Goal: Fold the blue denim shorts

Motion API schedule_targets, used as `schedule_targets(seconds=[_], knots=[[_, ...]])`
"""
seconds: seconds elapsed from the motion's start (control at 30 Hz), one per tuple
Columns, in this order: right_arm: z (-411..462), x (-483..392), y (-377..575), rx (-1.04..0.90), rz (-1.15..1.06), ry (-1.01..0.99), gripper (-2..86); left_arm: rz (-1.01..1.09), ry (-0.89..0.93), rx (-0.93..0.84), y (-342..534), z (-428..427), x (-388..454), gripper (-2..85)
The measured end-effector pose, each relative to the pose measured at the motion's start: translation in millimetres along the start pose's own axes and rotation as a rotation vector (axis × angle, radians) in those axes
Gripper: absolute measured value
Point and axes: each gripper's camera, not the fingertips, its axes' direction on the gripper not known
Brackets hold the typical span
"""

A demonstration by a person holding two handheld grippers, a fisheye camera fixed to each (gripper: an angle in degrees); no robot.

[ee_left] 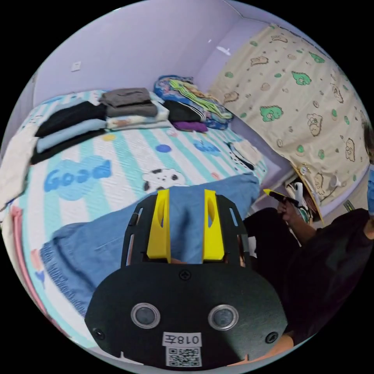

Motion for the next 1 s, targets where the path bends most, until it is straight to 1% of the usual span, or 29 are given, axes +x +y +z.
schedule_targets(seconds=[0.07,0.13,0.2,0.27,0.4,0.5,0.57,0.67,0.73,0.8,0.9,1.0], knots=[[-16,39,-2,0.013,0.098,0.035,6.7,-0.016,0.059,-0.053,-14,50,19,12.2],[-28,68,-9,0.024,0.109,0.068,7.4,-0.04,0.066,-0.085,-24,78,30,11.8],[-34,85,-26,0.014,-0.01,0.177,7.9,-0.041,0.058,-0.095,-36,96,45,11.5],[-32,90,-39,0.009,-0.131,0.235,8.3,-0.038,0.01,-0.097,-50,111,65,11.2],[-16,96,-64,-0.048,-0.321,0.241,9.6,-0.045,-0.026,-0.094,-70,125,99,11.2],[-1,105,-74,-0.12,-0.345,0.274,10.1,-0.047,-0.035,-0.077,-80,133,128,11.1],[4,113,-77,-0.164,-0.325,0.223,10.0,-0.047,-0.029,-0.077,-85,141,150,11.1],[-1,116,-78,-0.164,-0.323,0.23,9.7,-0.036,-0.022,-0.092,-91,153,176,11.0],[-8,109,-74,-0.135,-0.374,0.297,9.2,-0.023,-0.027,-0.099,-94,159,192,11.0],[-12,95,-66,-0.106,-0.482,0.418,8.7,-0.005,-0.034,-0.106,-98,166,208,10.9],[-12,86,-58,-0.079,-0.589,0.519,8.8,0.032,-0.035,-0.135,-104,180,232,10.7],[-16,94,-61,-0.082,-0.602,0.503,9.0,0.053,-0.022,-0.167,-109,192,251,10.7]])
